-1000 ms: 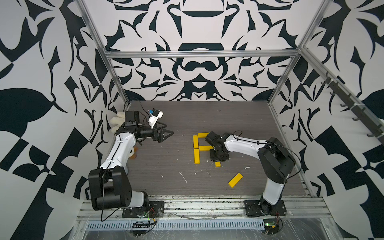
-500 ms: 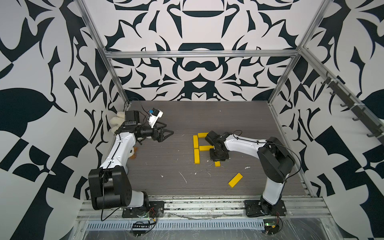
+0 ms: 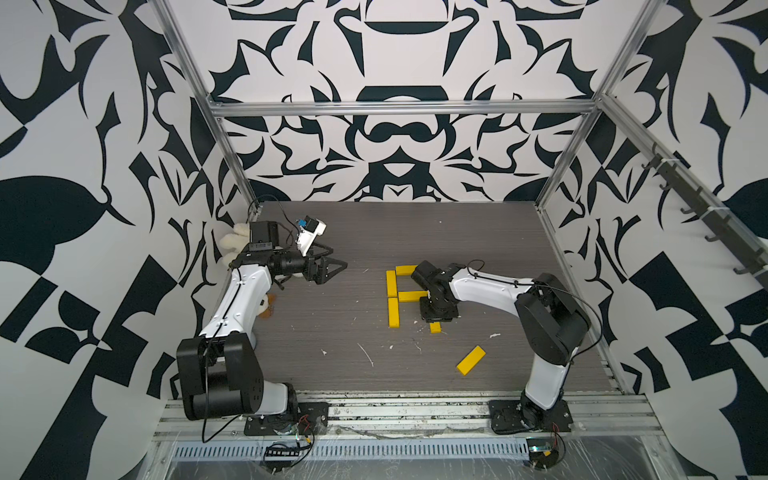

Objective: Assemble the number 8 with building blocks
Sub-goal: Assemble the building block at the center of the board.

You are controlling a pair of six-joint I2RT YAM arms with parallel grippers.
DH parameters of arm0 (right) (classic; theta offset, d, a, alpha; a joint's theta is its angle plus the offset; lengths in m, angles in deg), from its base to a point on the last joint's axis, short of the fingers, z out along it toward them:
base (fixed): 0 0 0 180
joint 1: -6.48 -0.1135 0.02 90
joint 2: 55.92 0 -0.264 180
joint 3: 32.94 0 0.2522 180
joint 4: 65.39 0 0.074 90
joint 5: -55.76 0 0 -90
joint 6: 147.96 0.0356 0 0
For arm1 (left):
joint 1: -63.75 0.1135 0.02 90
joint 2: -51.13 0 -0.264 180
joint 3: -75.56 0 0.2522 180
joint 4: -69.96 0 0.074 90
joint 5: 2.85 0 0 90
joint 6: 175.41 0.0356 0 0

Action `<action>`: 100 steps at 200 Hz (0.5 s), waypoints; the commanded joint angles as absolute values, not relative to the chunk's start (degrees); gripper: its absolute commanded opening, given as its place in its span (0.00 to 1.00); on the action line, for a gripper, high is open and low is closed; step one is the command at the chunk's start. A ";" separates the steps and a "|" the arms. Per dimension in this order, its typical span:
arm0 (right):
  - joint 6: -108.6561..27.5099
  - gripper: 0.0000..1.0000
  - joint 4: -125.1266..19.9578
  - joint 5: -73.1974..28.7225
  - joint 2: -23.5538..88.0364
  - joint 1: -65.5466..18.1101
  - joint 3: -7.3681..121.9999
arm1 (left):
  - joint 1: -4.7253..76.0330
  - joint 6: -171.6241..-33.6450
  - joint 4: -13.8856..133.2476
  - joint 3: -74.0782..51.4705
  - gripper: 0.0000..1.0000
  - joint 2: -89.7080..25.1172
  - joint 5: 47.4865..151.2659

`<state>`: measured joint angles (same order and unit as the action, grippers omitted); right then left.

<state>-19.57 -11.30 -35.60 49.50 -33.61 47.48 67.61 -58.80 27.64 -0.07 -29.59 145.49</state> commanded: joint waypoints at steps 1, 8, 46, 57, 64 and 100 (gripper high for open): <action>-19.25 0.31 -9.89 -37.05 49.68 -32.89 45.87 | 67.95 -58.43 26.80 -0.89 0.99 -28.49 146.34; -19.12 0.31 -9.89 -37.15 49.46 -32.90 45.76 | 67.97 -58.37 26.80 -0.89 0.99 -28.50 146.38; -19.47 0.21 -9.87 -37.81 49.46 -32.67 46.17 | 67.94 -58.43 26.77 -0.94 0.99 -28.51 146.58; -19.55 0.16 -9.76 -37.86 49.63 -32.54 46.30 | 67.89 -58.41 26.85 -0.91 1.00 -28.54 146.50; -19.56 0.14 -9.72 -37.84 49.63 -32.54 46.30 | 67.89 -58.40 26.90 -0.91 1.00 -28.60 146.50; -18.88 0.06 -9.80 -38.61 48.21 -32.45 45.31 | 67.89 -58.42 26.93 -1.10 1.00 -28.88 146.65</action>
